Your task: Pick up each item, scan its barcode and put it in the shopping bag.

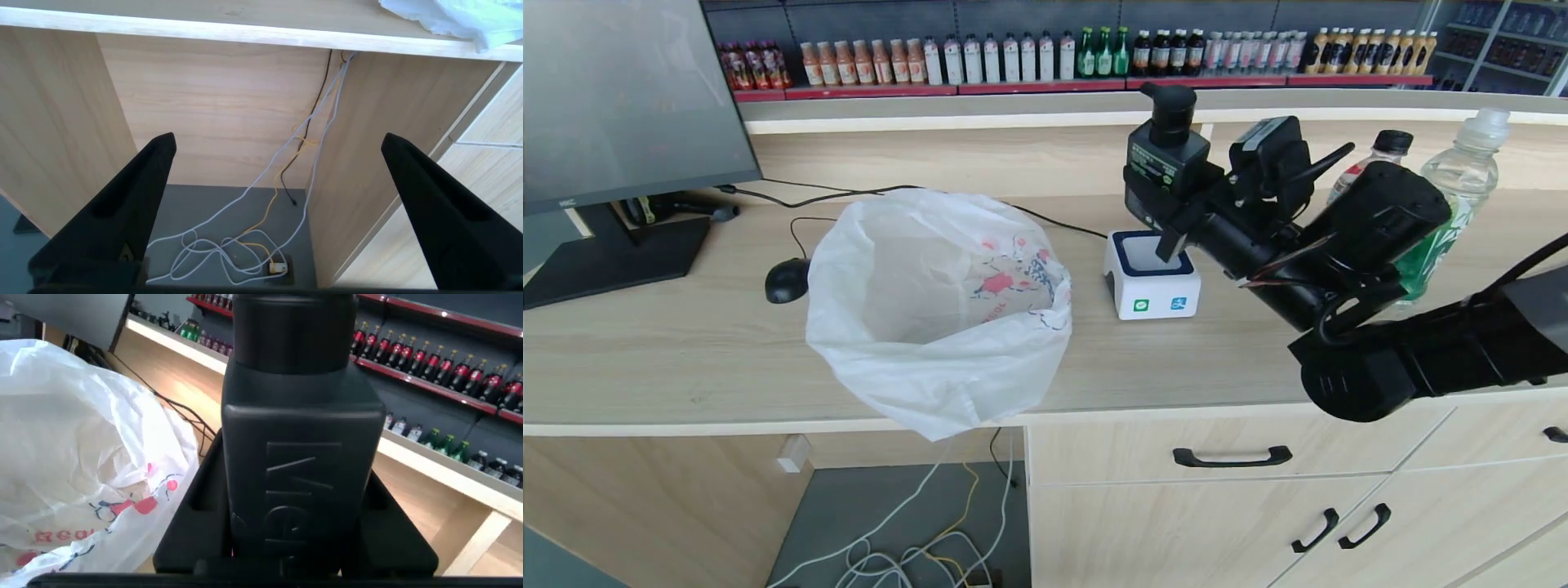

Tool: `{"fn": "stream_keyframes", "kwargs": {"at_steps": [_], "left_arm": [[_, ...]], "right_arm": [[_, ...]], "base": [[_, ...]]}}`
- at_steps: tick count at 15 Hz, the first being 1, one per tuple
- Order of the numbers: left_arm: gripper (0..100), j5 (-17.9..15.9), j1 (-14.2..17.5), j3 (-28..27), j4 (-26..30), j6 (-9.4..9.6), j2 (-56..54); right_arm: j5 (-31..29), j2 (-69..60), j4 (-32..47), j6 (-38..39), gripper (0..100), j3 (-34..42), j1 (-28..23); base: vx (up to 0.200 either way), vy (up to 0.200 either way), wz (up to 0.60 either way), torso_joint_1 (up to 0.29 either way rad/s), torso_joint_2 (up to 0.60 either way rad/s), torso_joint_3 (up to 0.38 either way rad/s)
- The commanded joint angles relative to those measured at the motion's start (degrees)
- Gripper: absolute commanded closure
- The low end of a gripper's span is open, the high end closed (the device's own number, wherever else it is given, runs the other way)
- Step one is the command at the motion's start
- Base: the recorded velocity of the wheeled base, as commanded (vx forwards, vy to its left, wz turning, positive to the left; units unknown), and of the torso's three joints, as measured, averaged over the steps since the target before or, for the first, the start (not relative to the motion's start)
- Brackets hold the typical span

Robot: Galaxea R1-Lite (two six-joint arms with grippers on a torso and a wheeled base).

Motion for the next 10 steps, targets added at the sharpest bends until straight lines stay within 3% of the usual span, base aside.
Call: {"fn": "stream_keyframes", "kwargs": {"at_steps": [1, 3, 5, 10], "left_arm": [[0, 0.0, 0.0, 0.0, 0.0, -0.03, 0.0], [0, 0.0, 0.0, 0.0, 0.0, -0.03, 0.0], [0, 0.0, 0.0, 0.0, 0.0, -0.03, 0.0], [0, 0.0, 0.0, 0.0, 0.0, -0.03, 0.0]], "right_arm": [[2.8, 4.2, 1.4, -0.6, 100, -4.9, -0.8], [3.5, 5.2, 1.4, -3.1, 100, -5.5, -2.4], [9.7, 6.0, 1.3, -7.3, 100, -8.9, -5.1], [15.9, 7.7, 1.2, -11.9, 100, -9.7, -6.0]], "base": [[0.000, 0.000, 0.00, 0.000, 0.00, 0.000], [0.000, 0.000, 0.00, 0.000, 0.00, 0.000], [0.000, 0.000, 0.00, 0.000, 0.00, 0.000], [0.000, 0.000, 0.00, 0.000, 0.00, 0.000]]}}
